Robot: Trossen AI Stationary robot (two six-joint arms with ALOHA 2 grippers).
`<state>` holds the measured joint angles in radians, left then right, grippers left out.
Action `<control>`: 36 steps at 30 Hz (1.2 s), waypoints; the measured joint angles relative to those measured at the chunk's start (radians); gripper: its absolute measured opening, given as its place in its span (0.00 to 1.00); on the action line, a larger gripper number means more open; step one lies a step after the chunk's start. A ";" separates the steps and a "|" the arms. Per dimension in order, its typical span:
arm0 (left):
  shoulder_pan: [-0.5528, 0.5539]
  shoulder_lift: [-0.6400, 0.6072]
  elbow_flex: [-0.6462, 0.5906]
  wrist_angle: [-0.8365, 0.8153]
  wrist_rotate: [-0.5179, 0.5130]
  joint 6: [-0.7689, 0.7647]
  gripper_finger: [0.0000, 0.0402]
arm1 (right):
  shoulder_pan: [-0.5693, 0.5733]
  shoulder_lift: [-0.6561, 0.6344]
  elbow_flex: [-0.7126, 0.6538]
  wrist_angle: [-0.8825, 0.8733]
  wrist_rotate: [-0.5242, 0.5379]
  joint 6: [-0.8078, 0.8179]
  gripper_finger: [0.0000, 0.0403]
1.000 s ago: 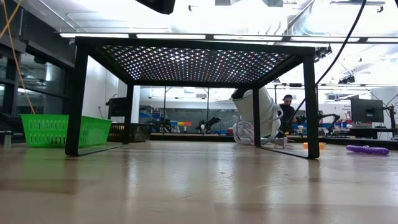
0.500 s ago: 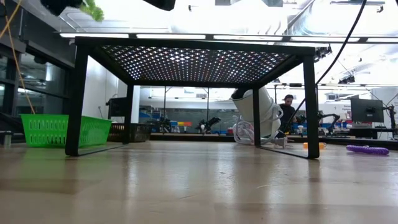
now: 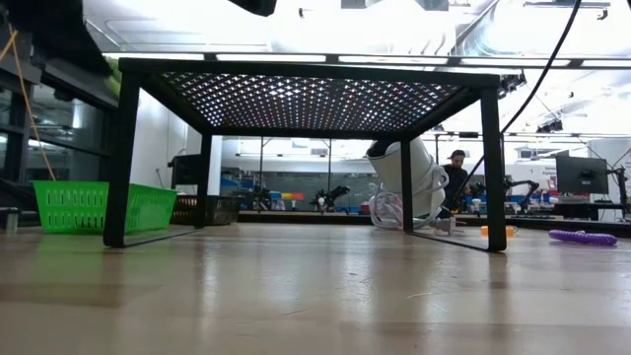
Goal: Pick & Place Office Desk Supplies
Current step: Put the left green spring keychain into the green bin
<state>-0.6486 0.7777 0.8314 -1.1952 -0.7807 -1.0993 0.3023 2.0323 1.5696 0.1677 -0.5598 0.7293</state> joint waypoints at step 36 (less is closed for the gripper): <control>0.221 0.477 0.000 -0.083 0.156 0.079 0.09 | 0.053 0.000 0.000 0.000 0.000 -0.020 0.41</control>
<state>-0.4277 1.2548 0.8314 -1.2785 -0.6251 -1.0200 0.3557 2.0323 1.5699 0.1679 -0.5598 0.7097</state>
